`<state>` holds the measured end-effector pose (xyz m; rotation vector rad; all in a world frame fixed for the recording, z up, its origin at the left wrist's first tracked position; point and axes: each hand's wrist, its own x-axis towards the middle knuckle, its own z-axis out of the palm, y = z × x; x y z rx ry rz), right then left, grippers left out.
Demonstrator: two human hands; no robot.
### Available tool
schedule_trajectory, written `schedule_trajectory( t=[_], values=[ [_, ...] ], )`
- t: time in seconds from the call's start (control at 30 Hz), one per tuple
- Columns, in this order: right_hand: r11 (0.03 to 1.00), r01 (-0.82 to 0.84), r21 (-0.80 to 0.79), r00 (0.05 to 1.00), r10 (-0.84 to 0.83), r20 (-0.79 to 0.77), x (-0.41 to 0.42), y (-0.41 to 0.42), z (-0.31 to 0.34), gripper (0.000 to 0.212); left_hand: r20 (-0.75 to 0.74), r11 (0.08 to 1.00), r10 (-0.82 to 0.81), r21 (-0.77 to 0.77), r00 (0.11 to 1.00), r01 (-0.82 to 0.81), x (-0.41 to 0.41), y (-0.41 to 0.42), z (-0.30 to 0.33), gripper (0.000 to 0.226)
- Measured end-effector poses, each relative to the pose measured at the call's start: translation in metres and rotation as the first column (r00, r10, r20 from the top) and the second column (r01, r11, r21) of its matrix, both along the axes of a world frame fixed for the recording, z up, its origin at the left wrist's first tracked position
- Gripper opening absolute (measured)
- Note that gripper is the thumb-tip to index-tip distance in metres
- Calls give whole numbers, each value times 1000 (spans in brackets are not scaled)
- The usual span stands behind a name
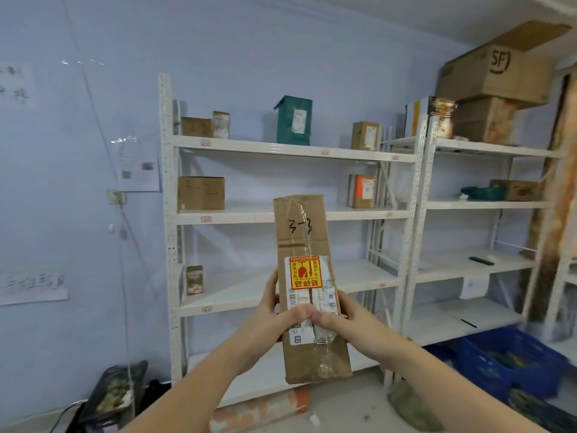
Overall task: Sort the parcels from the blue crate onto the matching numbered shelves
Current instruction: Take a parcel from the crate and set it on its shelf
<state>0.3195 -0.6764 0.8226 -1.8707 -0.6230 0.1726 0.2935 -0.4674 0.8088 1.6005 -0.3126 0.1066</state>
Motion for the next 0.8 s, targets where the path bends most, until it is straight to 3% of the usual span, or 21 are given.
schedule_trajectory(
  t=[0.17,0.3,0.53,0.8],
  values=[
    [1000,-16,-9,998,16,-64,59,-50,-9,70,34,998,12,69,999,-14,62,-51,-10,103],
    [1000,-17,-3,996,17,-88,105,-61,-17,53,29,996,12,93,999,-15,110,-65,-19,86],
    [999,-31,-25,992,28,-121,222,-48,-23,62,-5,995,11,95,1000,-11,224,-55,-22,71],
    [999,-9,-42,999,8,-46,370,-32,2,70,-9,992,25,120,1000,-24,385,-31,-2,102]
  ],
)
